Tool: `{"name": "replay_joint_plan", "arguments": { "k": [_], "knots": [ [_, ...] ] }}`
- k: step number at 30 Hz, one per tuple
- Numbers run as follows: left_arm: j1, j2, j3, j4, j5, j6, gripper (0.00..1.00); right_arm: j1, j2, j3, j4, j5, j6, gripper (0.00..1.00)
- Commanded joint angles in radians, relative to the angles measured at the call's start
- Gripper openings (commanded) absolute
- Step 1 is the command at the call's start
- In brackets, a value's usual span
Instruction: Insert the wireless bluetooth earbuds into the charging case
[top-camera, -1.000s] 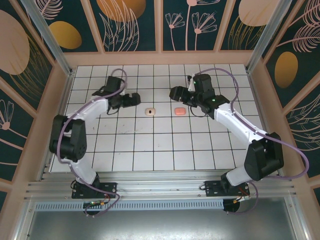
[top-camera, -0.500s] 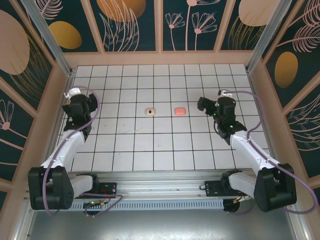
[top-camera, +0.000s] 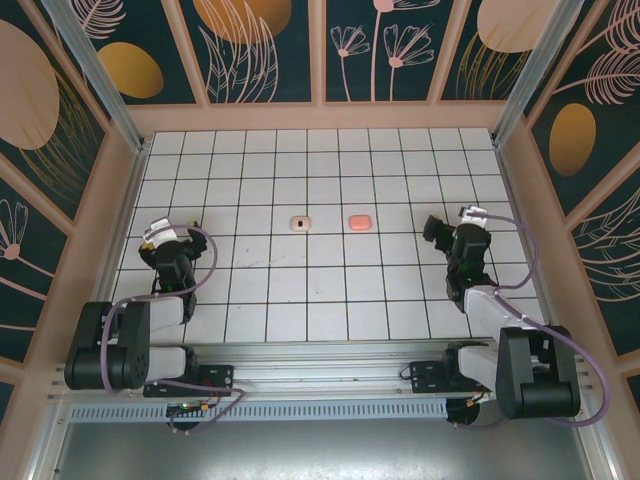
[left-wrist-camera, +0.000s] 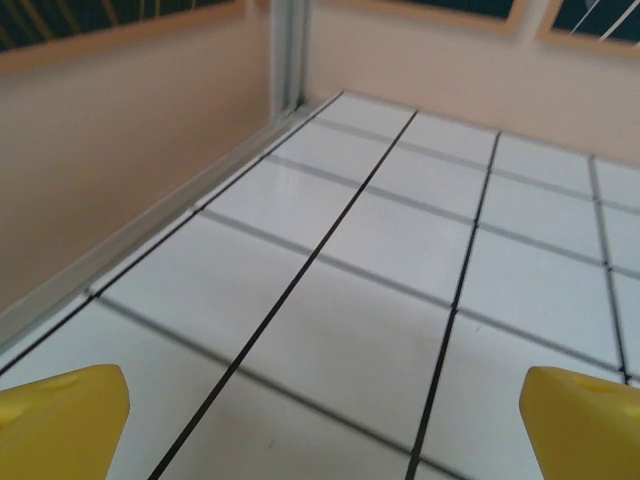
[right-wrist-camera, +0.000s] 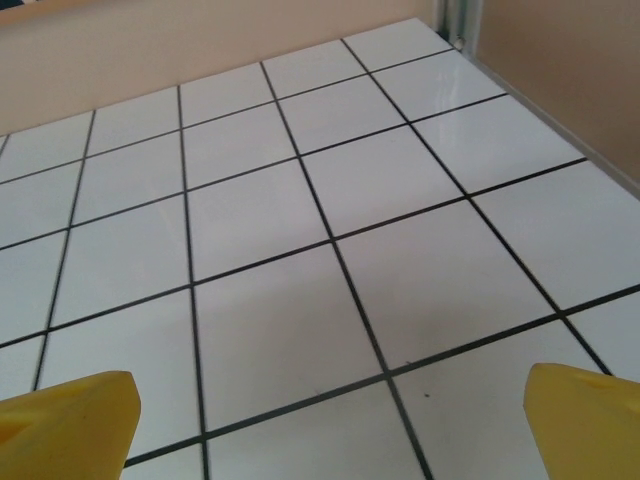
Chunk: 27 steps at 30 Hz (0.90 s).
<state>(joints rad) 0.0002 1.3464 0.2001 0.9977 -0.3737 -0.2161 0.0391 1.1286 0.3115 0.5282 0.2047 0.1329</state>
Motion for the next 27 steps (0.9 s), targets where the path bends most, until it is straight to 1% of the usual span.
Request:
{"name": "replay_joint_plan", "arguments": {
  "k": [1, 2, 3, 4, 5, 6, 8, 9, 11, 12, 15, 17, 19, 20, 21, 22, 23, 24, 25, 26, 27],
  "knots": [
    [0.003, 0.059, -0.009, 0.243, 0.041, 0.048, 0.99, -0.028, 0.013, -0.053, 0.179, 0.045, -0.029, 0.99],
    [0.003, 0.092, -0.035, 0.333, 0.054, 0.057, 0.99, -0.041, 0.03, -0.064, 0.212, 0.04, -0.03, 0.99],
    [0.003, 0.098, -0.042, 0.346, 0.091, 0.067, 0.99, -0.058, 0.049, -0.07, 0.237, 0.031, -0.03, 0.99],
    [0.003, 0.115, -0.046, 0.356, 0.104, 0.069, 0.99, -0.074, 0.07, -0.071, 0.253, 0.013, -0.032, 0.99],
    [0.003, 0.172, -0.061, 0.452, 0.087, 0.064, 0.99, -0.091, 0.093, -0.068, 0.27, -0.009, -0.033, 0.99],
    [0.003, 0.197, -0.066, 0.516, 0.1, 0.075, 0.99, -0.105, 0.11, -0.065, 0.288, -0.028, -0.034, 0.99],
    [0.003, 0.149, -0.023, 0.344, 0.096, 0.066, 0.99, -0.116, 0.134, -0.069, 0.326, -0.047, -0.029, 0.99],
    [0.004, 0.177, -0.013, 0.378, 0.104, 0.077, 0.99, -0.119, 0.142, -0.067, 0.341, -0.053, -0.029, 0.99],
    [0.001, 0.163, 0.008, 0.312, 0.12, 0.08, 0.99, -0.12, 0.161, -0.071, 0.388, -0.059, -0.033, 0.99],
    [0.001, 0.17, 0.001, 0.337, 0.124, 0.082, 0.99, -0.12, 0.175, -0.069, 0.413, -0.06, -0.037, 0.99],
    [0.001, 0.168, 0.0, 0.334, 0.124, 0.083, 0.99, -0.125, 0.218, -0.07, 0.5, -0.078, -0.044, 0.99],
    [0.001, 0.167, 0.001, 0.333, 0.124, 0.083, 0.99, -0.133, 0.25, -0.033, 0.468, -0.124, -0.041, 0.99],
    [0.002, 0.166, 0.0, 0.331, 0.124, 0.083, 0.99, -0.132, 0.265, -0.024, 0.473, -0.18, -0.055, 0.99],
    [0.002, 0.165, 0.001, 0.332, 0.125, 0.083, 0.99, -0.132, 0.265, -0.033, 0.496, -0.185, -0.052, 0.99],
    [0.001, 0.165, 0.001, 0.331, 0.125, 0.083, 0.99, -0.132, 0.268, -0.059, 0.548, -0.185, -0.043, 0.99],
    [0.002, 0.166, 0.001, 0.332, 0.125, 0.083, 0.99, -0.134, 0.294, -0.104, 0.659, -0.185, -0.031, 0.99],
    [0.001, 0.165, 0.001, 0.332, 0.125, 0.083, 0.99, -0.127, 0.323, -0.123, 0.731, -0.185, -0.043, 0.99],
    [0.001, 0.165, -0.001, 0.333, 0.13, 0.084, 0.99, -0.108, 0.329, -0.11, 0.705, -0.185, -0.063, 0.99],
    [0.002, 0.166, 0.005, 0.321, 0.153, 0.092, 0.99, -0.094, 0.366, -0.097, 0.715, -0.185, -0.077, 0.99],
    [0.002, 0.169, 0.017, 0.305, 0.176, 0.104, 0.99, -0.094, 0.418, -0.087, 0.76, -0.212, -0.09, 0.99],
    [0.001, 0.168, 0.022, 0.294, 0.209, 0.116, 0.99, -0.091, 0.408, -0.084, 0.724, -0.234, -0.102, 0.99]
  ]
}}
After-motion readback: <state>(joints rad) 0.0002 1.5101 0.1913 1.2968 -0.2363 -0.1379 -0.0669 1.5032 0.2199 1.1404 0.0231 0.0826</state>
